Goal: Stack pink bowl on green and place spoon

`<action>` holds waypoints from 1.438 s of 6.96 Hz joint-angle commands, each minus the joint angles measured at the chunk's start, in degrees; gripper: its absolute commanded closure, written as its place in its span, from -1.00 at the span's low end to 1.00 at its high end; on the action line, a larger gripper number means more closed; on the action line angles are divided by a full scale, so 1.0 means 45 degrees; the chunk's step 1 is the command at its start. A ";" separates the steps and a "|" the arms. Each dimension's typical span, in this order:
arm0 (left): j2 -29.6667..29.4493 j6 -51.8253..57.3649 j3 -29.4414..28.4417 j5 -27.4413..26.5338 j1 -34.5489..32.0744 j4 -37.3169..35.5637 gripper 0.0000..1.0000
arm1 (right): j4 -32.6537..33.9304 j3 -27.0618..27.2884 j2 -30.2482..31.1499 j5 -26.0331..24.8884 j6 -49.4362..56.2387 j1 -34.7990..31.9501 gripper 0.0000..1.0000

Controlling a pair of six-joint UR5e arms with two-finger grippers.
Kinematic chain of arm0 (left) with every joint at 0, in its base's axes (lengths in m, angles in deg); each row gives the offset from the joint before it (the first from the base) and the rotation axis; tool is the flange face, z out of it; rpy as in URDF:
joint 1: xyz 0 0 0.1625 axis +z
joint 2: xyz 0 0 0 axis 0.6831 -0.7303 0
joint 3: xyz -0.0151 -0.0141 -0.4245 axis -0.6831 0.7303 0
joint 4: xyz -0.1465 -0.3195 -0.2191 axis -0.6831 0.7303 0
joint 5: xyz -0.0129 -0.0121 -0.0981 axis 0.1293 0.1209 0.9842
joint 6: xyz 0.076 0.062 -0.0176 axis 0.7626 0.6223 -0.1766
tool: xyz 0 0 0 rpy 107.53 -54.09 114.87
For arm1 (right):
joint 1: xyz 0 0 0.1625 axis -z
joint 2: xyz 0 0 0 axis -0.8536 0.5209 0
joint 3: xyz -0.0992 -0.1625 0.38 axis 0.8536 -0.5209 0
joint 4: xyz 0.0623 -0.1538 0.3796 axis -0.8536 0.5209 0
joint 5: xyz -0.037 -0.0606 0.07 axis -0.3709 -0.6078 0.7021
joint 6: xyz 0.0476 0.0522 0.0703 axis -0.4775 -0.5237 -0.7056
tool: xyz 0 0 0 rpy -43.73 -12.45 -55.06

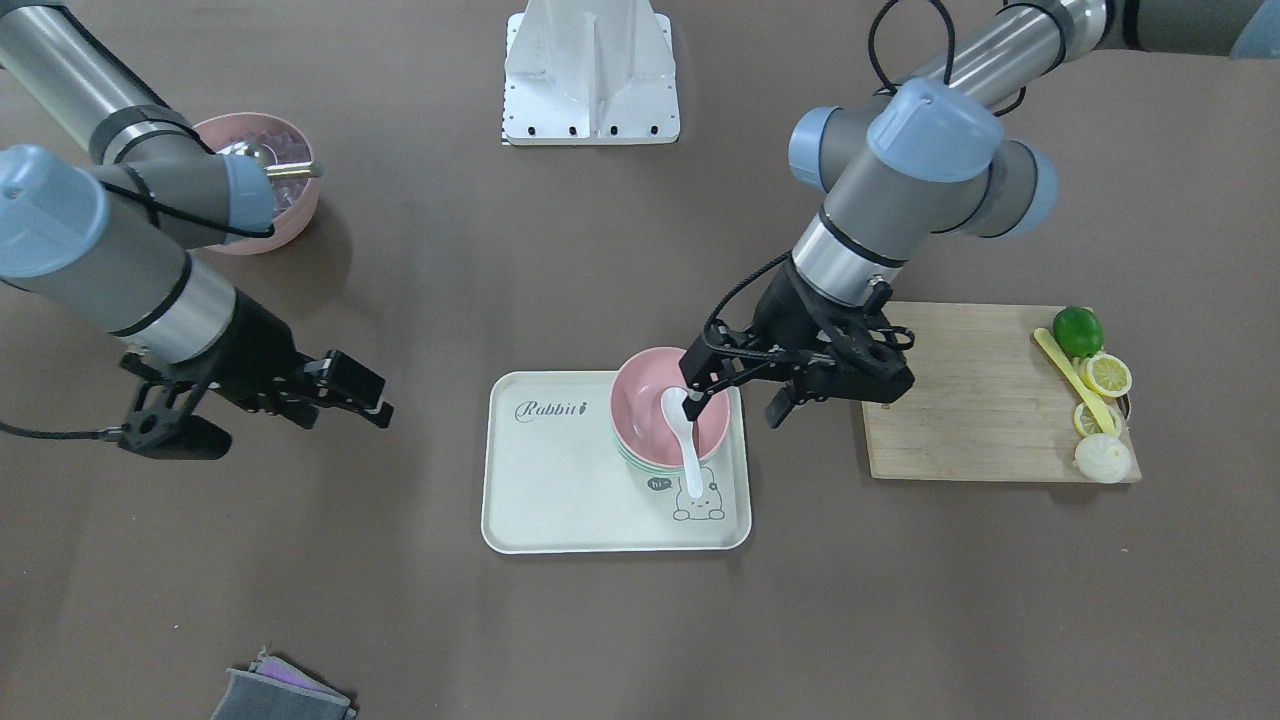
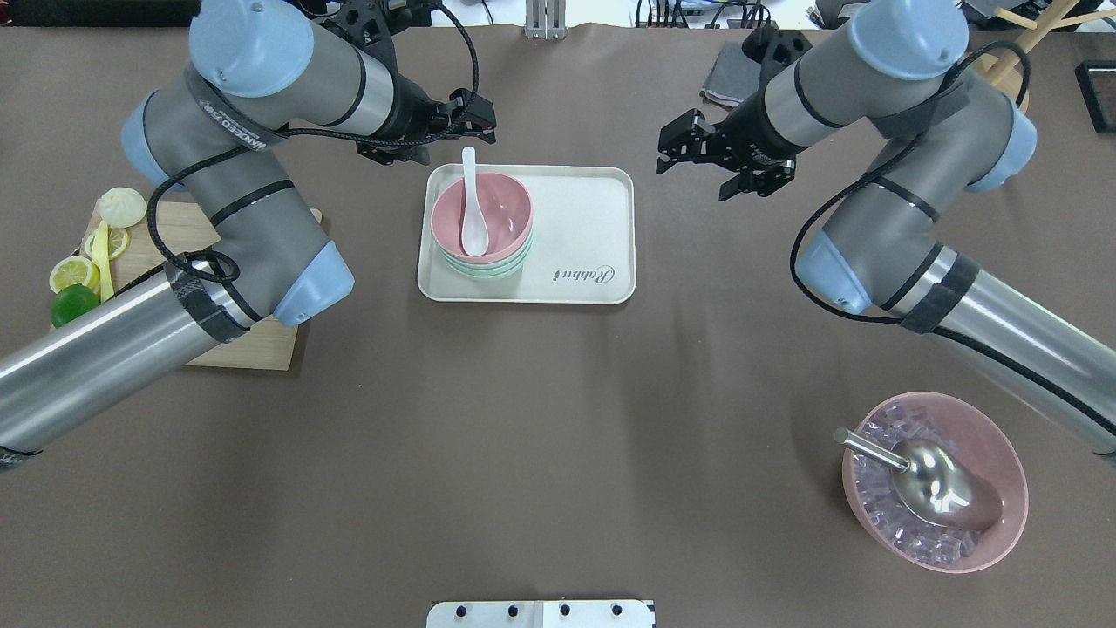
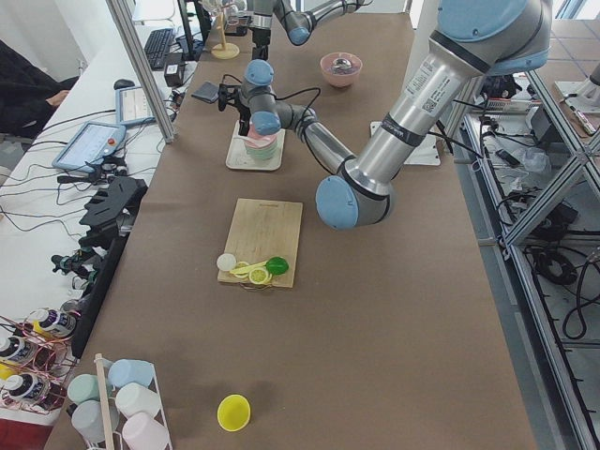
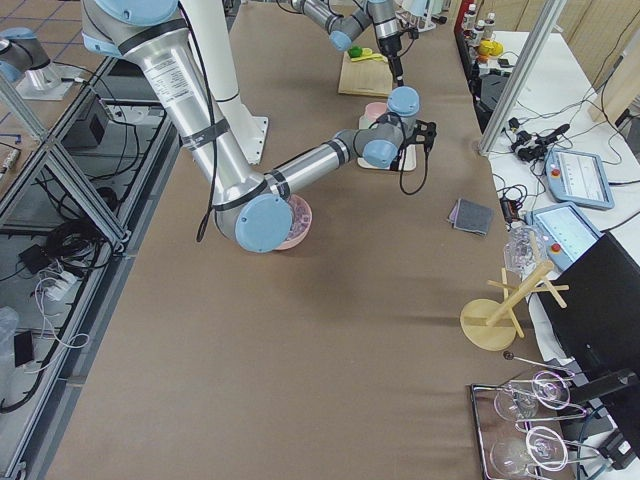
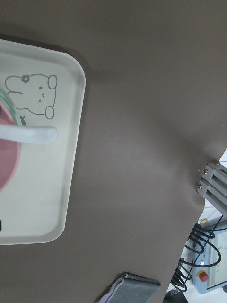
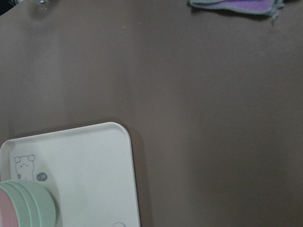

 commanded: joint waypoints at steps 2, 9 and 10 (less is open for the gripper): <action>0.2810 0.7791 0.1166 -0.0053 -0.2789 -0.2215 -0.97 | 0.0725 -0.0114 0.2054 -0.0335 0.4462 -0.2259 -1.00; 0.5081 1.3620 0.0756 0.2545 -0.5574 -0.5058 -0.97 | 0.8798 0.0100 0.3877 -0.1199 1.5095 -0.6172 -1.00; 0.5393 1.3640 0.0717 0.2487 -0.5555 -0.4573 -0.97 | 0.8778 0.0372 0.3819 -0.1122 1.4838 -0.6173 -1.00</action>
